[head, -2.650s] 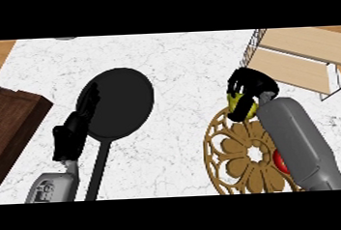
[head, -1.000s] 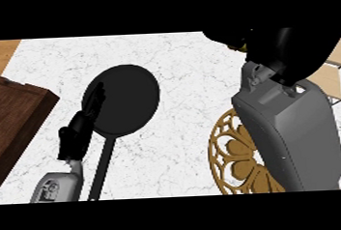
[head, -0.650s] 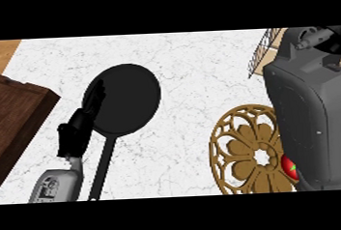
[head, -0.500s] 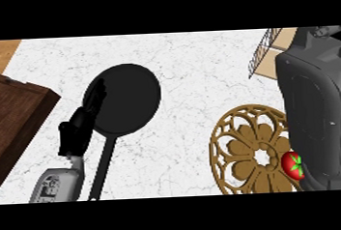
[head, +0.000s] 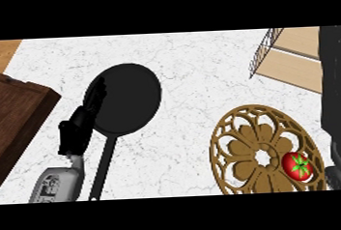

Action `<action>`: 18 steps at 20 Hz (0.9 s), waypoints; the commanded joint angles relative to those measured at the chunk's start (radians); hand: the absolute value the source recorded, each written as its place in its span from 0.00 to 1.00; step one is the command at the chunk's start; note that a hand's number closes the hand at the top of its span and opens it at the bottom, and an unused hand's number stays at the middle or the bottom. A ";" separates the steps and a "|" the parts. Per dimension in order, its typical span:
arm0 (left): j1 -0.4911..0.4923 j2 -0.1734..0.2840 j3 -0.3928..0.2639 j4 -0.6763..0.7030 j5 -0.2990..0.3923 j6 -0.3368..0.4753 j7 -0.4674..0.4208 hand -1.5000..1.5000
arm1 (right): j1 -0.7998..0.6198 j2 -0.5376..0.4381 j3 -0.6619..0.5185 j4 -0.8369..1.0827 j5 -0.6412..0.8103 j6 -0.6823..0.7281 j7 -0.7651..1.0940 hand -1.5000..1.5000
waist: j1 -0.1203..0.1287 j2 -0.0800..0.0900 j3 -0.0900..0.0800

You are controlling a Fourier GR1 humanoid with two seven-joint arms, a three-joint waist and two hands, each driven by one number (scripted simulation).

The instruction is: Pick the pear from the placemat and place it in the tiered shelf

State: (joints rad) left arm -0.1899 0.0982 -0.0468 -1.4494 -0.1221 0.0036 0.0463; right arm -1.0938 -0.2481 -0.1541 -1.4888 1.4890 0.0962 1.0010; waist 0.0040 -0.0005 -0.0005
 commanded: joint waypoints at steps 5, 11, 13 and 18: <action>-0.017 -0.002 0.015 0.028 0.002 -0.011 -0.016 0.50 | 0.048 -0.040 -0.002 0.150 0.026 -0.154 -0.045 1.00 | 0.001 0.003 0.000; 0.003 -0.010 0.007 0.064 -0.019 -0.004 -0.073 0.50 | 0.040 -0.151 -0.057 0.326 -0.029 -0.298 -0.226 1.00 | 0.005 0.005 0.000; 0.029 -0.001 0.001 -0.037 -0.006 -0.017 0.000 0.50 | 0.066 -0.139 -0.051 0.346 -0.005 -0.327 -0.196 1.00 | 0.007 0.002 0.001; -0.018 -0.017 0.013 -0.007 0.008 -0.012 0.004 0.50 | 0.032 -0.115 -0.160 0.374 -0.164 -0.585 -0.273 1.00 | 0.014 0.009 0.001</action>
State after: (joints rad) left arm -0.1746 0.0914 -0.0426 -1.4716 -0.1226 -0.0116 0.0435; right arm -1.0589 -0.3730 -0.2639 -1.1561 1.4029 -0.3319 0.7835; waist 0.0163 0.0056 0.0008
